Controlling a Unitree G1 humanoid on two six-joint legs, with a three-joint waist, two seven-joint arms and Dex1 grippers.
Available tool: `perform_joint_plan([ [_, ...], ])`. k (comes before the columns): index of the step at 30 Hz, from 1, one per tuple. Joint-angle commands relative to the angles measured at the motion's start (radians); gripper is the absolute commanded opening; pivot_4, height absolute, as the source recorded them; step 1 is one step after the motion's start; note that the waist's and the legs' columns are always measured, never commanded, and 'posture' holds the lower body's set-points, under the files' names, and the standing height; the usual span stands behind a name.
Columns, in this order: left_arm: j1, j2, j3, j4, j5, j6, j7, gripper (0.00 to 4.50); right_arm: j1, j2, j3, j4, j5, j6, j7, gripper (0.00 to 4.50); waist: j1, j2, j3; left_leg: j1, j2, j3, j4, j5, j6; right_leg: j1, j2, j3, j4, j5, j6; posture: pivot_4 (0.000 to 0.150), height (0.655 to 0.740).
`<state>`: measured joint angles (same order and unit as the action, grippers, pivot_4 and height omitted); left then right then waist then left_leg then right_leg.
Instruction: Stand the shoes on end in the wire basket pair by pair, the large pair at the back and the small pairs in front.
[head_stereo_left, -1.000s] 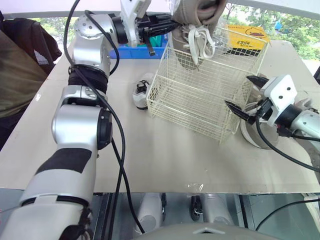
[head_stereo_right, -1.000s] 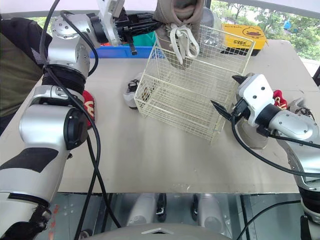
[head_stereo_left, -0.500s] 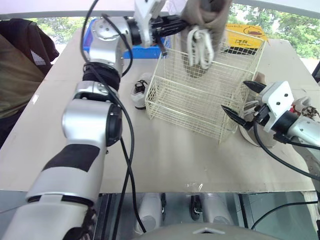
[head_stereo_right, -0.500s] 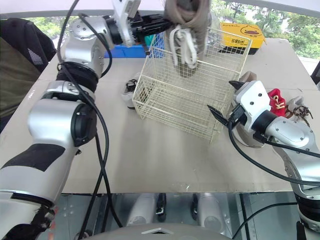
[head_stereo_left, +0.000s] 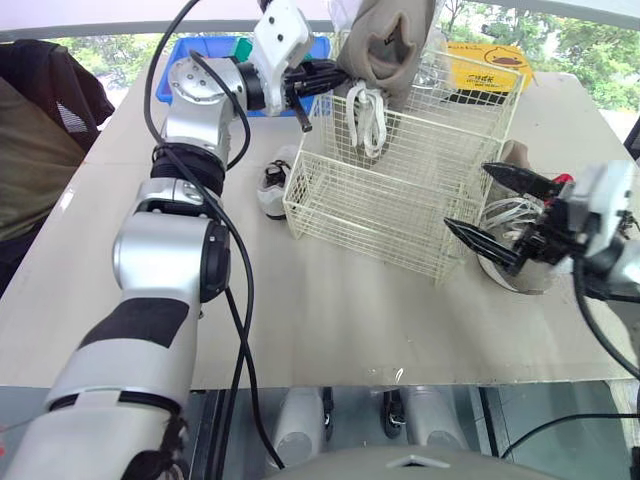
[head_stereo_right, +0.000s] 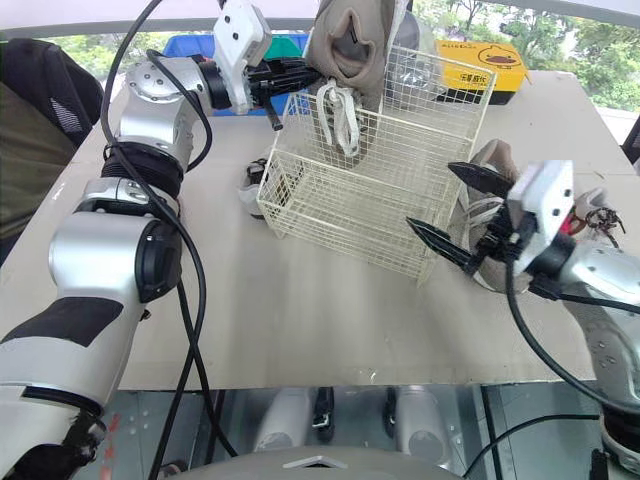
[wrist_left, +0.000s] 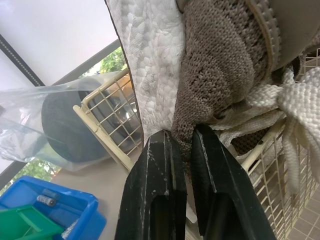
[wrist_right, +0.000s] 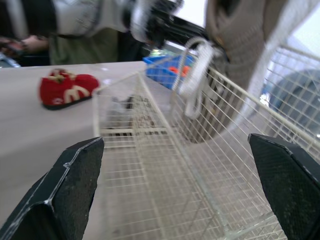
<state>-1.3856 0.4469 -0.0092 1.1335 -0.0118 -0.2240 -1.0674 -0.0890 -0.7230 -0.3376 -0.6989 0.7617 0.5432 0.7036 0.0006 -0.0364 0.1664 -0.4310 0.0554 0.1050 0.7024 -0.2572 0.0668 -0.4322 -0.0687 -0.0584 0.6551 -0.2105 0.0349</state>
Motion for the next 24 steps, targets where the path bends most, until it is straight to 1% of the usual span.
perform_joint_plan([
  [1,0.046,0.012,0.0,-0.024,0.003,0.036,0.007,0.0,0.066,-0.023,-0.125,-0.1,0.075,0.035,-0.06,4.5,0.0,0.0,0.0,0.0,0.0,0.0,0.0,0.0,0.0,0.0,0.0,0.0,0.0,0.0,0.0,0.15,0.74],
  [4,0.085,0.021,0.023,-0.067,-0.034,0.084,-0.025,0.0,0.137,-0.025,-0.2,-0.161,0.116,0.057,-0.117,4.5,0.0,0.002,-0.002,0.001,0.0,0.0,0.0,0.0,0.0,0.0,0.0,0.001,0.001,0.0,0.0,0.15,0.74],
  [6,0.104,0.027,0.044,-0.099,-0.061,0.123,-0.024,1.0,0.165,-0.027,-0.232,-0.179,0.164,0.069,-0.146,4.5,-0.003,0.003,-0.002,0.002,0.0,0.0,0.0,0.0,0.0,0.0,0.0,0.001,0.001,-0.001,-0.001,0.15,0.74],
  [7,0.116,0.03,0.054,-0.12,-0.076,0.154,-0.027,1.27,0.171,-0.028,-0.244,-0.179,0.19,0.076,-0.166,4.5,-0.004,0.003,-0.002,0.002,0.0,0.0,0.0,0.0,0.0,0.001,0.0,0.001,0.002,-0.001,-0.002,0.15,0.74],
  [8,0.134,0.039,0.062,-0.153,-0.092,0.185,-0.032,1.82,0.171,-0.034,-0.252,-0.178,0.202,0.077,-0.176,4.5,-0.006,0.003,-0.002,0.002,0.0,0.0,0.0,0.0,0.0,0.001,0.0,0.001,0.002,-0.001,-0.002,0.15,0.74],
  [9,0.149,0.045,0.067,-0.181,-0.103,0.207,-0.034,2.2,0.171,-0.04,-0.257,-0.178,0.21,0.078,-0.184,4.5,-0.007,0.003,-0.002,0.003,0.0,0.0,0.0,0.0,0.0,0.001,0.0,0.001,0.002,-0.001,-0.002,0.15,0.74],
  [10,0.159,0.047,0.068,-0.203,-0.11,0.223,-0.032,2.75,0.172,-0.046,-0.26,-0.174,0.215,0.077,-0.187,4.5,-0.008,0.003,-0.002,0.003,0.0,0.0,0.0,0.0,0.0,0.001,0.0,0.001,0.002,-0.002,-0.002,0.15,0.74],
  [11,0.186,0.052,0.077,-0.263,-0.137,0.267,-0.042,3.09,0.179,-0.051,-0.269,-0.172,0.239,0.077,-0.18,4.5,-0.008,0.003,-0.002,0.003,0.0,0.0,0.0,0.0,0.0,0.001,0.0,0.001,0.002,-0.002,-0.002,0.15,0.74],
  [12,0.233,0.067,0.101,-0.376,-0.19,0.359,-0.047,3.56,0.183,-0.054,-0.276,-0.172,0.253,0.074,-0.178,4.5,-0.008,0.004,-0.002,0.003,0.0,0.0,0.0,0.0,0.0,0.001,0.0,0.001,0.002,-0.002,-0.003,0.15,0.74],
  [13,0.298,0.09,0.131,-0.523,-0.255,0.484,-0.045,3.78,0.185,-0.057,-0.282,-0.17,0.274,0.071,-0.175,4.5,-0.012,0.004,-0.002,0.003,0.0,0.0,0.0,0.0,0.0,0.001,0.0,0.001,0.002,-0.002,-0.003,0.15,0.74],
  [14,0.347,0.103,0.15,-0.637,-0.301,0.58,-0.035,4.27,0.187,-0.061,-0.289,-0.163,0.288,0.068,-0.17,4.5,-0.014,0.005,-0.001,0.003,0.0,0.0,0.0,0.0,0.0,0.001,-0.001,0.002,0.002,-0.001,-0.002,0.15,0.74],
  [15,0.4,0.12,0.171,-0.753,-0.353,0.678,-0.021,4.46,0.187,-0.066,-0.294,-0.157,0.294,0.064,-0.165,4.5,-0.015,0.004,-0.001,0.002,0.001,0.0,0.0,0.0,0.0,0.0,-0.001,0.002,0.002,-0.001,-0.001,0.15,0.74],
  [16,0.467,0.137,0.202,-0.879,-0.418,0.786,0.001,4.46,0.193,-0.074,-0.295,-0.144,0.278,0.069,-0.17,4.5,-0.014,0.004,0.0,0.0,0.001,0.0,0.0,0.0,-0.001,-0.002,-0.001,0.002,0.002,0.0,0.0,0.15,0.74],
  [18,0.576,0.159,0.254,-1.079,-0.529,0.944,0.046,4.46,0.206,-0.081,-0.29,-0.118,0.215,0.069,-0.185,4.5,-0.013,0.004,0.0,-0.001,0.001,0.0,-0.001,0.002,-0.004,-0.002,-0.001,0.002,0.002,-0.001,0.002,0.15,0.74],
  [20,0.657,0.162,0.289,-1.224,-0.599,1.035,0.103,4.46,0.211,-0.083,-0.286,-0.078,0.168,0.074,-0.212,4.5,-0.004,0.003,0.001,-0.001,0.0,-0.002,0.0,0.003,-0.005,-0.001,-0.001,0.001,0.001,-0.002,0.004,0.15,0.74],
  [22,0.769,0.18,0.287,-1.401,-0.671,1.076,0.097,4.46,0.203,-0.084,-0.27,-0.028,0.094,0.07,-0.247,4.5,0.01,0.004,0.001,-0.001,-0.001,-0.002,0.0,0.003,-0.005,0.0,-0.002,0.001,0.001,-0.003,0.004,0.15,0.74],
  [24,0.844,0.166,0.288,-1.558,-0.754,1.134,0.148,4.46,0.179,-0.088,-0.267,0.035,0.08,0.095,-0.27,4.5,0.014,0.004,0.001,0.0,-0.001,-0.001,0.0,0.003,-0.005,0.001,-0.002,0.001,0.0,-0.004,0.001,0.15,0.74],
])
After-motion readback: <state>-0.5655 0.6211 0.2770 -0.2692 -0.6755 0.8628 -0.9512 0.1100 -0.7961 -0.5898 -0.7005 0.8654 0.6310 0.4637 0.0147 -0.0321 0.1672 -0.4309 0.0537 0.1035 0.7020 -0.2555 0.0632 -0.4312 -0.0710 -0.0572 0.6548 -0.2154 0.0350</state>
